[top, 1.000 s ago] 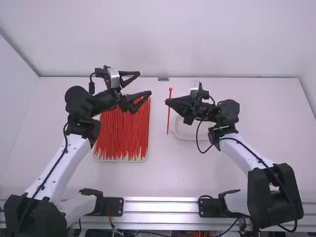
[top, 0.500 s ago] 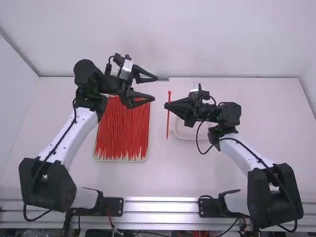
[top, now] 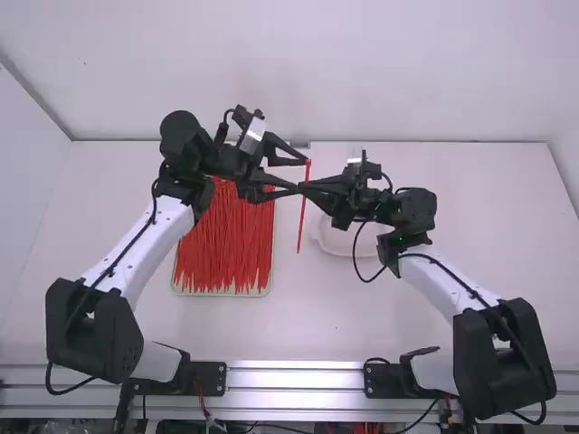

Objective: Fasten the cable tie

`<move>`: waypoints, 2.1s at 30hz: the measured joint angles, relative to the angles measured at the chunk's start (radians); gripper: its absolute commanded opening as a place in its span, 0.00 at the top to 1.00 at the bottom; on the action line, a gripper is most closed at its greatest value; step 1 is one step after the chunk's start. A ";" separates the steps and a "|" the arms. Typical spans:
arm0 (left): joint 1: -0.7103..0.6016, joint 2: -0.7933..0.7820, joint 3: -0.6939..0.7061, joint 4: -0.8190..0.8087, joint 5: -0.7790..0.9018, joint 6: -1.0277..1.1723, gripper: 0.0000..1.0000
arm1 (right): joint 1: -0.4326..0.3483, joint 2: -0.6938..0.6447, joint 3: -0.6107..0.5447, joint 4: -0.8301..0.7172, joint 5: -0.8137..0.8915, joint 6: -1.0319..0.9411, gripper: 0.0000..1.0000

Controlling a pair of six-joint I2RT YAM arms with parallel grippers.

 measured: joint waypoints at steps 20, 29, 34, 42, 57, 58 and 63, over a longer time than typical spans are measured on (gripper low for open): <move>-0.011 0.000 0.000 -0.026 -0.056 0.002 0.98 | 0.009 0.000 0.000 -0.001 0.003 0.001 1.00; -0.024 0.000 0.000 -0.027 -0.095 -0.001 0.98 | 0.006 0.000 0.000 -0.002 0.005 -0.002 0.77; -0.017 0.000 0.000 0.025 -0.124 -0.040 0.98 | -0.011 0.000 0.000 -0.003 -0.037 -0.002 0.29; 0.056 0.000 0.000 0.208 -0.150 -0.212 0.98 | -0.033 0.000 0.000 -0.004 -0.161 -0.033 0.01; 0.064 0.000 0.000 0.490 -0.204 -0.600 0.98 | -0.033 0.000 0.000 -0.165 -0.247 -0.185 0.01; 0.064 0.000 0.000 0.490 -0.211 -0.613 0.98 | -0.031 0.000 0.000 -0.165 -0.248 -0.189 0.00; 0.064 0.000 0.000 0.521 -0.225 -0.652 0.98 | -0.005 0.000 0.000 -0.166 -0.266 -0.201 0.11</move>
